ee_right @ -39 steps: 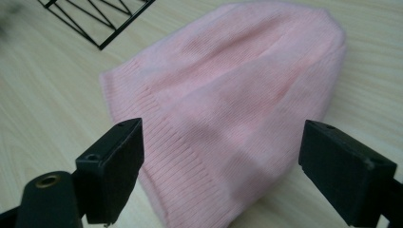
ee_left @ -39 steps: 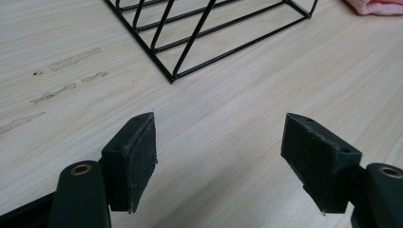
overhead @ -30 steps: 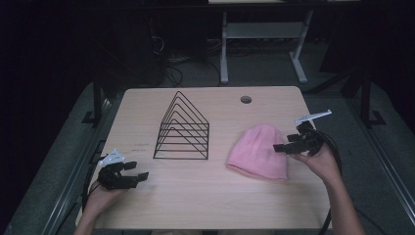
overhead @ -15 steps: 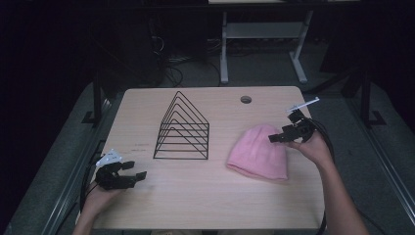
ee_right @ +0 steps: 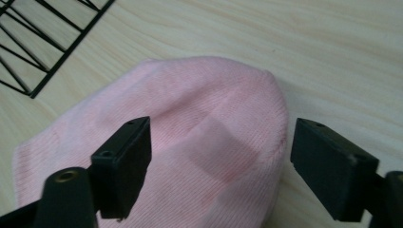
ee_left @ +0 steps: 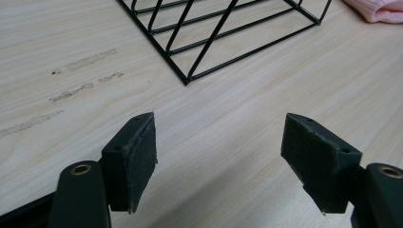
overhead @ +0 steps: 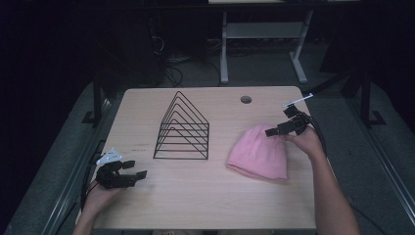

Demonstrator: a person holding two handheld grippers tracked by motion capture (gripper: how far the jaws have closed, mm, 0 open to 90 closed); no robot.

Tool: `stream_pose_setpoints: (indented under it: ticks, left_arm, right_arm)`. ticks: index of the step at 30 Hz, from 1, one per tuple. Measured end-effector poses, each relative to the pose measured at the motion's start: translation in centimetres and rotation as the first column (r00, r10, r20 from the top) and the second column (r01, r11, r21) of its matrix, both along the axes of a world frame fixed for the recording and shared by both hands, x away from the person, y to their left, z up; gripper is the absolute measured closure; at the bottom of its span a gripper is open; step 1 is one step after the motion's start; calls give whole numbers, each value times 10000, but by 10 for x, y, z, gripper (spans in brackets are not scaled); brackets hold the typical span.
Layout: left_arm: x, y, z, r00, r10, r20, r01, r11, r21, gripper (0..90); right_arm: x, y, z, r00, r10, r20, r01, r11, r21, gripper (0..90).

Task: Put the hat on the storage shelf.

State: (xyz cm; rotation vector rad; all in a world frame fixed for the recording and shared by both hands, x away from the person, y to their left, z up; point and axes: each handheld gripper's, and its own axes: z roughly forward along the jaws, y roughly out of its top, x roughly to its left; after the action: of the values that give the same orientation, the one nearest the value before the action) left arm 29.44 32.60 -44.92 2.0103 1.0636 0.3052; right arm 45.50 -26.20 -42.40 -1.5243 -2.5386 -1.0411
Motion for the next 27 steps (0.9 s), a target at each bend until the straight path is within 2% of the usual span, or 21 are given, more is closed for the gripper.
stream_pose_setpoints:
  ticks: [4,8,11,12,14,22,24,26,27]
  left_arm:
    - [0,1,1,10000,16,33,-16,10000,10,274]
    - [0,1,1,10000,7,34,-7,10000,1,274]
    - [1,1,1,10000,-8,5,8,10000,-10,273]
    - [0,0,1,10000,-9,19,9,10000,-7,274]
    - [0,1,2,10000,-1,41,1,10000,-13,274]
    - [-2,3,2,10000,5,91,-4,10000,-93,274]
    - [-2,3,3,9999,30,129,-29,9999,-111,274]
    - [-2,3,3,9999,46,109,-46,10000,-65,274]
    - [-2,2,3,9999,48,107,-48,10000,-61,274]
  right_arm:
    - [9,1,-9,9993,-260,-279,260,9997,-11,283]
    - [12,0,-11,9983,-504,-287,504,9987,2,349]
    - [14,0,-14,9973,-506,-530,504,9987,-59,362]
    - [15,0,-19,9949,-486,-883,478,9988,-112,382]
    - [14,1,-22,9933,-469,-1059,468,9989,-34,400]
    - [12,-2,-29,9901,-644,-1246,657,9978,59,488]
    - [10,-4,-31,9894,-677,-1281,715,9971,252,520]
    - [9,-5,-31,9882,-706,-1362,762,9964,368,559]
    - [8,-6,-32,9892,-641,-1317,696,9969,380,610]
